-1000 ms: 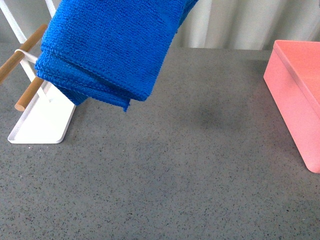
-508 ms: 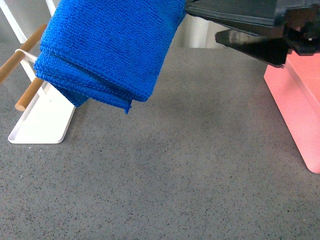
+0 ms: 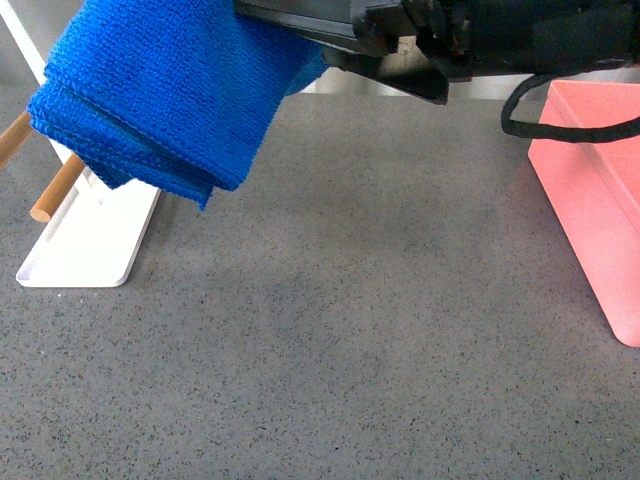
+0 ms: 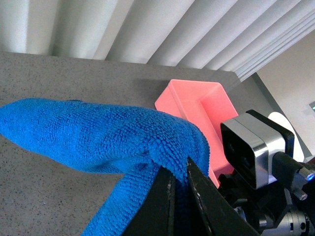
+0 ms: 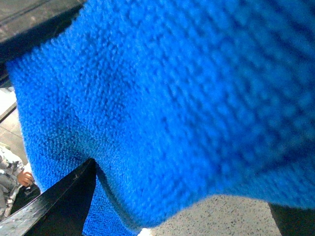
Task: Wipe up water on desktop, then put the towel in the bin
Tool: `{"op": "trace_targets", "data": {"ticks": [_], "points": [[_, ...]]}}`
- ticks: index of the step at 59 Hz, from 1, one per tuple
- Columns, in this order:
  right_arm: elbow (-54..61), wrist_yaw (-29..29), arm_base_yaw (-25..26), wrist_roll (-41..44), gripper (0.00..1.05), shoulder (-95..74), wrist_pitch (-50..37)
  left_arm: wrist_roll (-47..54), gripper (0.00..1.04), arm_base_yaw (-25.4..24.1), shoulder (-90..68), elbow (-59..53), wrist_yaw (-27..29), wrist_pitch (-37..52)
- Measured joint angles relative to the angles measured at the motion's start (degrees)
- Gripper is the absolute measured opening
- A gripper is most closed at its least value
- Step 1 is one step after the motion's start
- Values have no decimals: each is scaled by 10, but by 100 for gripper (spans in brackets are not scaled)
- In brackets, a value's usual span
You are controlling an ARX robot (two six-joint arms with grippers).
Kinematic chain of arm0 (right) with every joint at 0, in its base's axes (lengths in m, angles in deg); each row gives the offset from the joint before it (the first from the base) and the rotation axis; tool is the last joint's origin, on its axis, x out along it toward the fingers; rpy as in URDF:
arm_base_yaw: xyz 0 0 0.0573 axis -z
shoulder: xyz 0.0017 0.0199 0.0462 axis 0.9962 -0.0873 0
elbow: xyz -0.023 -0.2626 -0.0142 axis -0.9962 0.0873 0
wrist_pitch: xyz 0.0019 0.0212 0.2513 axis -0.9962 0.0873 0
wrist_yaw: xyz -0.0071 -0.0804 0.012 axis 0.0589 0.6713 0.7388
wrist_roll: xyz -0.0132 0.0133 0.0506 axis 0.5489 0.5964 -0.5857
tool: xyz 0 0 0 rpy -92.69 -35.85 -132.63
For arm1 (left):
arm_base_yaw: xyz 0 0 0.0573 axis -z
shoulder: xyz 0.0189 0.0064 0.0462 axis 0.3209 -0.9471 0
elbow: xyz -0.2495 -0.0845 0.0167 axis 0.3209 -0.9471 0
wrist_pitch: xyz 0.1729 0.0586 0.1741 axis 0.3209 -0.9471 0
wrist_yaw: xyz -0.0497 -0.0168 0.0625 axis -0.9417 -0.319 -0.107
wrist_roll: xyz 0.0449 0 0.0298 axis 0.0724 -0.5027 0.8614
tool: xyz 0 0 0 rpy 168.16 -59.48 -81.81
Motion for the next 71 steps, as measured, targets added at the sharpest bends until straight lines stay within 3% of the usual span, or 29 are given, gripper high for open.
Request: {"op": "trace_targets", "data": {"ticks": [5,20,40,45,71], "points": [[-12,5,-6,-8,93,-9,0,0,4,0,0,0,0,0],[-19,-2,-18,-49,58,-24,-50,0,4,0,0,0,0,0],[-22,32,-18,-63,11,-24,-33,0,5,0,0,0,0,0],[-22,27,-15,-61,3,-24,-25,0,17,0,0,0,0,0],[-22,25,-6,-46,4,-20,14,0,78,0,0,0,0,0]]}}
